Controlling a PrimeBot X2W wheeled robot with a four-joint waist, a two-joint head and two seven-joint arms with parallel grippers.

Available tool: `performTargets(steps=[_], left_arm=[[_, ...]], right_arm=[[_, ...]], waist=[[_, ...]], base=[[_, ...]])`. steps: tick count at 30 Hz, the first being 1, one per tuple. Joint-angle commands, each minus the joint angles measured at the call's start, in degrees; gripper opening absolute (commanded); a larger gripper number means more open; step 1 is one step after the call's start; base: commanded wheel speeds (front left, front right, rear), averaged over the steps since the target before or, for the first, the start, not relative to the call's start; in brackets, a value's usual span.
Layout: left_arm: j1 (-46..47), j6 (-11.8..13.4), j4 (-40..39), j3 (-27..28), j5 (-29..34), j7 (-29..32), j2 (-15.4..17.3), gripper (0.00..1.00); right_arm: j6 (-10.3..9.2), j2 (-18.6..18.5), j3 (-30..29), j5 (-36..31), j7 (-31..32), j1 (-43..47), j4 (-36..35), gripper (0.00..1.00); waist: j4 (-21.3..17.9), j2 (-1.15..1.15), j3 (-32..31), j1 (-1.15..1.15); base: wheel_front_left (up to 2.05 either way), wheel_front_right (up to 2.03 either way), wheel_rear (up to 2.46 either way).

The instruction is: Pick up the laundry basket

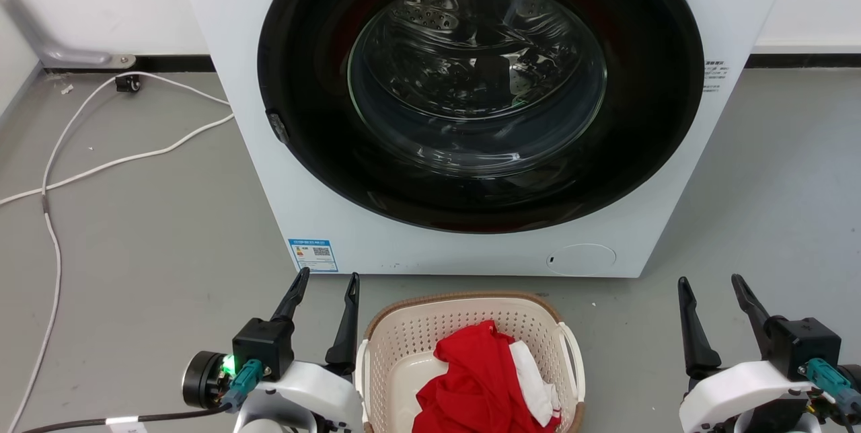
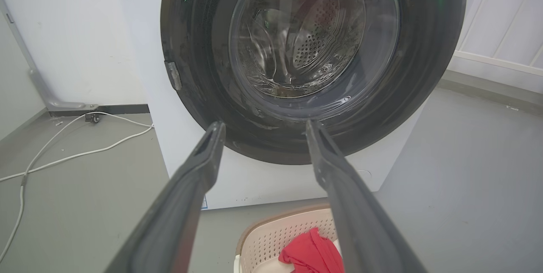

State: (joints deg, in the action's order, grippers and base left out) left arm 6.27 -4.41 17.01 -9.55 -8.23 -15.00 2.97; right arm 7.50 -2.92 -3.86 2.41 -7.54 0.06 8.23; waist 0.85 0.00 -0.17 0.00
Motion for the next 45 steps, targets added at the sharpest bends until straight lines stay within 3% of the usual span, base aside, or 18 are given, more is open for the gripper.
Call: performTargets(steps=[1,14,22,34,45], left_arm=[[0.82,-0.18,0.18,0.07,0.01,-0.26,-0.05,1.00],[1.05,0.03,0.85,0.09,0.53,-0.26,-0.10,1.00],[2.68,0.28,4.40,-0.18,-0.58,-0.21,-0.11,1.00],[12.95,-1.74,18.61,-0.21,-2.61,-0.21,0.38,1.00],[25.59,-3.04,35.60,-2.34,-7.44,1.16,1.48,1.00]], right_arm=[[-0.02,0.07,-0.07,0.12,-0.29,0.44,-0.04,1.00],[-0.02,0.07,-0.07,0.38,-0.08,0.44,-0.13,1.00],[-0.02,0.07,-0.65,1.28,0.63,-1.68,1.54,1.00],[-0.02,0.06,-0.09,1.97,1.08,-9.07,8.39,1.00],[-0.02,0.05,3.11,2.73,1.76,-18.70,23.35,1.00]], waist=[[0.04,0.00,0.04,0.00],[0.25,0.00,0.93,0.00],[0.00,0.00,5.92,0.00],[-0.34,0.00,20.07,0.00],[-0.90,0.00,31.15,0.00]], base=[[0.00,0.00,0.00],[0.00,0.00,0.00],[0.00,0.00,0.00],[0.00,0.00,0.00],[0.00,0.00,0.00]])
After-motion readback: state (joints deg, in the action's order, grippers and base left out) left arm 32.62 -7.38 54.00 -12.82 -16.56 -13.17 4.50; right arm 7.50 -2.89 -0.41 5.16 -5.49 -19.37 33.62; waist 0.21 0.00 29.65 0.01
